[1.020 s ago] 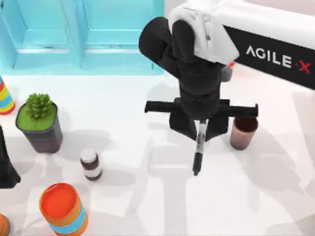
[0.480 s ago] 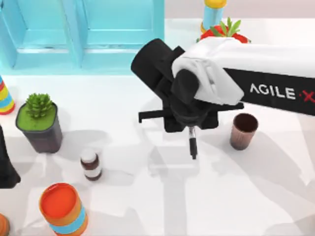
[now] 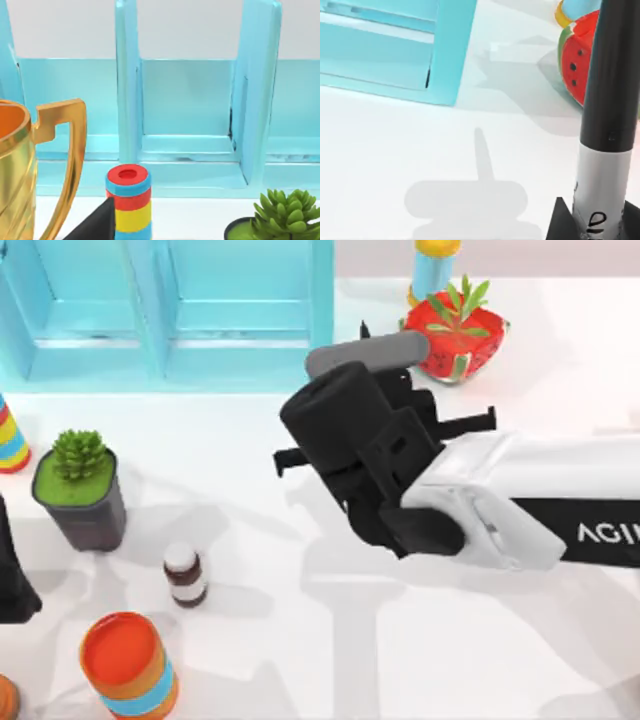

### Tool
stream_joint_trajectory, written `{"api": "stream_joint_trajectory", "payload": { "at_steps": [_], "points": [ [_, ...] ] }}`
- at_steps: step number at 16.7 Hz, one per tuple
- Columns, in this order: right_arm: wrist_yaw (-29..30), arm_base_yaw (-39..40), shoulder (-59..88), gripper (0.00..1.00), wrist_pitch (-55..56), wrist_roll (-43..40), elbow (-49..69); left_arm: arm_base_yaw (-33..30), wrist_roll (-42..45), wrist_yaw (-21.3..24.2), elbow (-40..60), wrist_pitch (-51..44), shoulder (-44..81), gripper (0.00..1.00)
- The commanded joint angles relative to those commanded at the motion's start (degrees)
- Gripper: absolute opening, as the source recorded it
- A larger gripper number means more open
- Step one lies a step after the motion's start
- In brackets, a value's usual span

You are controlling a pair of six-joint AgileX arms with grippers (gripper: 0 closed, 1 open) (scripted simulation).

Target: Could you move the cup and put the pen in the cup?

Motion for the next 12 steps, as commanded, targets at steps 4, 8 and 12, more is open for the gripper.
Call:
{"api": "stream_joint_trajectory", "payload": {
  "at_steps": [4, 8, 12],
  "points": [
    [10.80, 2.45, -5.72, 0.00, 23.05, -10.09, -11.31, 0.00, 0.00, 0.00, 0.00, 0.00, 0.00, 1.00],
    [20.00, 4.56, -10.89, 0.00, 43.35, -18.89, -21.11, 0.00, 0.00, 0.00, 0.00, 0.00, 0.00, 1.00],
    [26.64, 6.09, -14.78, 0.00, 58.43, -25.40, -28.39, 0.00, 0.00, 0.00, 0.00, 0.00, 0.00, 1.00]
  ]
}}
